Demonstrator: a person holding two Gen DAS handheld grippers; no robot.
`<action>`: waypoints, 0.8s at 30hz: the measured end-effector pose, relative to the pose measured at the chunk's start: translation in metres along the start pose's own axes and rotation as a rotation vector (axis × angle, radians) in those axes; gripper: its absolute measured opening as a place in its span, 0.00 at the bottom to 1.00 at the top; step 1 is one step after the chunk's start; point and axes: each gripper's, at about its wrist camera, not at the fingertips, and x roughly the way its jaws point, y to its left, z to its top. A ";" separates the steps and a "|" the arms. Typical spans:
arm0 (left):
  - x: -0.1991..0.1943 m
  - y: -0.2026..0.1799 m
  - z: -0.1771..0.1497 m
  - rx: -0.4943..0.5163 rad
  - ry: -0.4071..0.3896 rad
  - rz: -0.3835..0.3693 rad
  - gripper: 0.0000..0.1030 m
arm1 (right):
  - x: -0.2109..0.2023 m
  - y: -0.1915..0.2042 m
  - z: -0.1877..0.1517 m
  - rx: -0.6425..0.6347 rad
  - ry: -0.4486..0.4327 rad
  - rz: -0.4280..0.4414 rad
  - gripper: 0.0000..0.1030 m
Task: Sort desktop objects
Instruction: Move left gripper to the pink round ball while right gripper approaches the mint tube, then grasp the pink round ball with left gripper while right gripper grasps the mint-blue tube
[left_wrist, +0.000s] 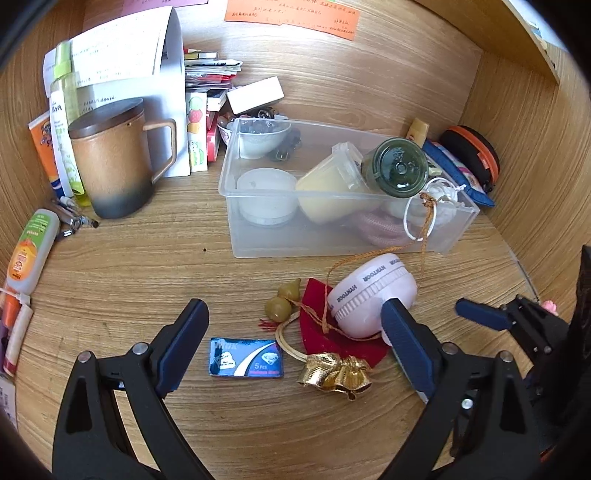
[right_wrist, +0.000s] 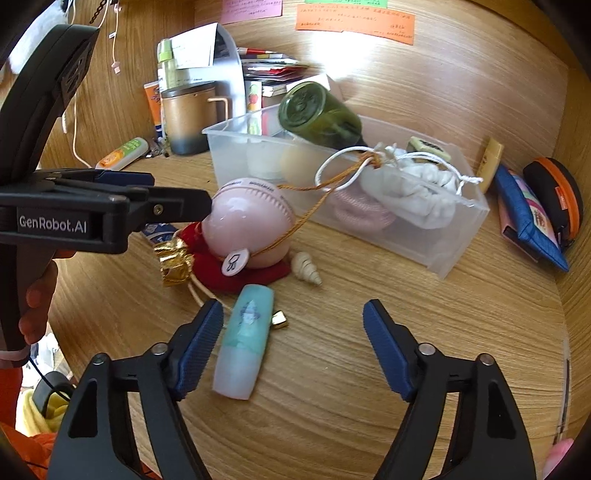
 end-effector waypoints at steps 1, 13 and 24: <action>-0.001 0.000 0.000 0.000 -0.002 -0.018 0.93 | 0.001 0.001 0.000 -0.001 0.003 0.003 0.62; -0.010 -0.013 -0.002 0.060 -0.068 -0.053 0.87 | 0.012 0.010 -0.006 -0.009 0.039 0.046 0.41; -0.007 -0.029 0.004 0.120 -0.074 -0.091 0.63 | 0.009 -0.005 -0.008 0.020 0.048 0.052 0.26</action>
